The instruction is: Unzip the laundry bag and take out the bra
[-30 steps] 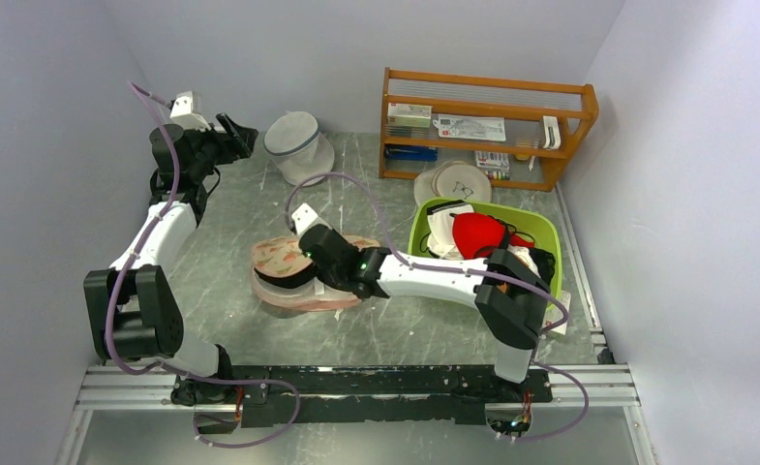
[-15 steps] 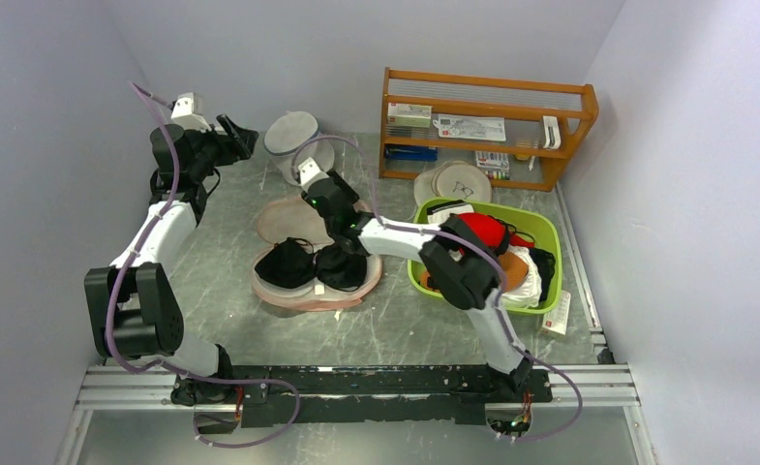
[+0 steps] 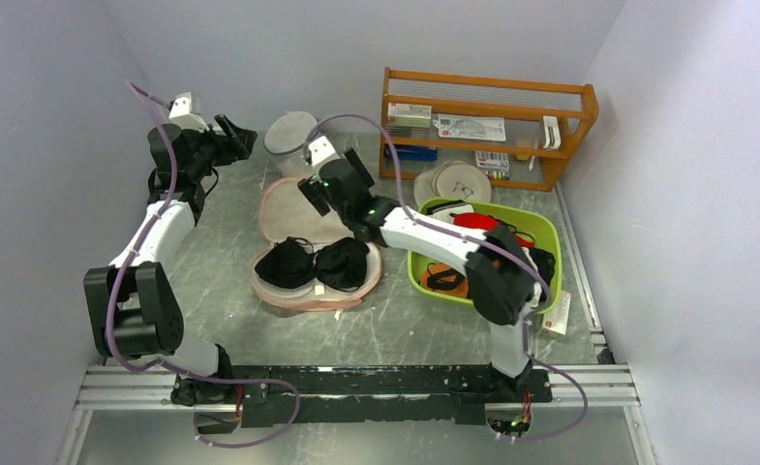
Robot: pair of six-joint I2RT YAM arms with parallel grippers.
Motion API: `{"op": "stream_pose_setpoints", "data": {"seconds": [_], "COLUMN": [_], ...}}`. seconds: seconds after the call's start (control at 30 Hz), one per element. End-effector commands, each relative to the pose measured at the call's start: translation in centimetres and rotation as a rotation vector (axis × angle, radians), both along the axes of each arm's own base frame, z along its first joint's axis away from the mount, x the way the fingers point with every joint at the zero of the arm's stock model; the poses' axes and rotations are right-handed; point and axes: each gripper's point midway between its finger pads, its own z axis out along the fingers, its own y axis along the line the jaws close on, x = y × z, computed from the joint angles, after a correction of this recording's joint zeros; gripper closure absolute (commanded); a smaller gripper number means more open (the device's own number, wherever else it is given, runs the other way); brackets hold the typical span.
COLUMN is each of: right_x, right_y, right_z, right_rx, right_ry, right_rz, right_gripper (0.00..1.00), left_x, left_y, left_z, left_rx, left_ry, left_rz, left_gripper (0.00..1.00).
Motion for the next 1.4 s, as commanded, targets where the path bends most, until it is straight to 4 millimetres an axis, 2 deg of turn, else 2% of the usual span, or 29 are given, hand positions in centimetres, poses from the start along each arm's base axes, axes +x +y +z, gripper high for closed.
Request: {"op": "stream_pose_setpoints", "data": {"seconds": [0.0,0.03,0.07,0.17,0.23,0.33,0.4,0.5,0.77,0.97,1.13,1.23,1.37], "right_x": [-5.1,-6.3,-7.7,-11.1,-12.3,-13.0,-12.8,-12.7,-12.6,-11.8,-12.0,-12.0,-12.0], "right_y": [0.1,0.0,-0.1,-0.3,-0.8,-2.0,-3.1,-4.2,-4.8,-6.0,-6.2,-5.8,-4.3], "right_z": [0.5,-0.6,-0.1,-0.4,-0.9,-2.5,-3.8,-5.6,-8.1,-9.9,-11.4,-12.3,-12.7], "right_rx": [0.219,0.262,0.329,0.502,0.582,0.675,0.707,0.726,0.763,0.748,0.748,0.751,0.782], "right_ry": [0.189,0.239,0.271,0.381,0.445,0.555,0.62,0.702,0.811,0.821,0.848,0.868,0.909], "right_rz": [0.078,0.088,0.113,0.153,0.146,0.108,0.058,0.002,-0.065,-0.191,-0.224,-0.216,-0.168], "right_gripper": [0.1,0.09,0.09,0.1,0.1,0.14,0.19,0.25,0.31,0.33,0.36,0.41,0.47], "left_x": [0.3,0.4,0.4,0.4,0.2,-0.2,-0.5,-1.1,-2.2,-2.2,-2.0,-2.0,-1.9], "left_y": [-0.4,-0.5,-0.6,-1.0,-1.5,-2.5,-3.4,-6.0,-9.3,-9.4,-9.4,-9.3,-9.2], "left_z": [1.7,1.6,1.6,1.8,2.3,3.0,3.2,3.5,3.9,3.8,3.6,3.6,3.3], "left_rx": [0.01,0.01,0.006,0.006,0.018,0.06,0.093,0.135,0.157,0.156,0.15,0.154,0.152], "left_ry": [-0.045,-0.043,-0.041,-0.053,-0.071,-0.106,-0.124,-0.151,-0.187,-0.181,-0.171,-0.171,-0.164], "left_rz": [-0.027,-0.03,-0.035,-0.051,-0.063,-0.09,-0.109,-0.167,-0.263,-0.263,-0.262,-0.26,-0.258], "left_gripper": [0.1,0.1,0.1,0.06,0.04,0.03,0.02,0.01,0.0,0.0,0.0,0.0,0.0]}}
